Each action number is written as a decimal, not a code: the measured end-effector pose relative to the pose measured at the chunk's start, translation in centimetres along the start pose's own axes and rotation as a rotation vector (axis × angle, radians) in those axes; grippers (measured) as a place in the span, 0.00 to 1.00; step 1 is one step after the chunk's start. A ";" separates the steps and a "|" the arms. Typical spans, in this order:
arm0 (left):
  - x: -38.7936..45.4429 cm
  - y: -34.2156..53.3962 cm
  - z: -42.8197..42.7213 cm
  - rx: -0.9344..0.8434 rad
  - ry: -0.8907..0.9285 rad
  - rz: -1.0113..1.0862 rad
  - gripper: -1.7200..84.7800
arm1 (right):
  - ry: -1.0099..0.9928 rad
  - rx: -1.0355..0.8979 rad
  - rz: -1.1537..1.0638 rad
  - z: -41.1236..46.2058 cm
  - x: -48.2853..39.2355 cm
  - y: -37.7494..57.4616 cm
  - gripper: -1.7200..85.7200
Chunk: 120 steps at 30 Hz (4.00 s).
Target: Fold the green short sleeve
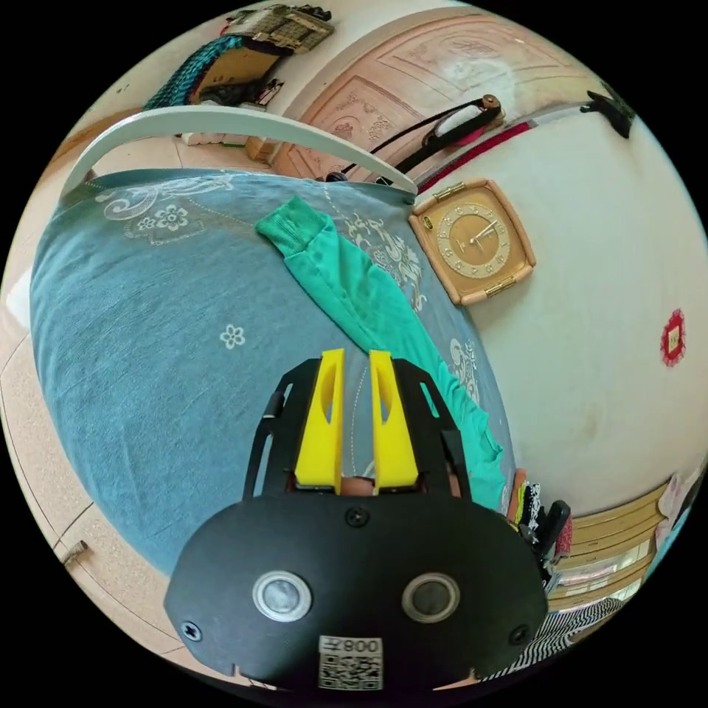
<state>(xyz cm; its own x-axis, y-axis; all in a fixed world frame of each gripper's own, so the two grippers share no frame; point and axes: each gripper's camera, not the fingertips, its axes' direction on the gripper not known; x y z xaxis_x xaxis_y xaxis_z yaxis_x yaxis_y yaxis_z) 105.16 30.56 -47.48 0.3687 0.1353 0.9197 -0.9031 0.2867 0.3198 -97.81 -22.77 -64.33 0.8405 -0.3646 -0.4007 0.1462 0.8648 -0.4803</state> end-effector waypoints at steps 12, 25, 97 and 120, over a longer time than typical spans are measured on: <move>-9.2 -9.4 -1.7 0.069 -0.041 -0.148 0.10 | -0.008 -0.100 0.017 9.2 -2.2 -6.4 0.02; -1.4 -11.5 -6.1 0.107 0.098 0.033 0.04 | -0.116 -0.078 0.099 14.2 0.4 -7.3 0.02; 88.9 56.6 -9.2 -0.361 0.065 1.502 0.03 | -0.519 0.445 0.629 15.1 43.3 47.5 0.04; 84.3 54.3 1.4 -0.479 0.183 1.294 0.02 | -0.317 0.358 0.583 8.6 45.1 46.8 0.03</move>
<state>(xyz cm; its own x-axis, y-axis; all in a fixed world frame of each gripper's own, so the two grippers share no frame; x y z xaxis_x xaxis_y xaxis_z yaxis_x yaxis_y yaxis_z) 86.88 56.25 47.71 -0.6048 0.6611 0.4440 -0.4719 0.1516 -0.8685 -48.63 4.20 -98.18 0.9355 0.2566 -0.2428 -0.2532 0.9663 0.0454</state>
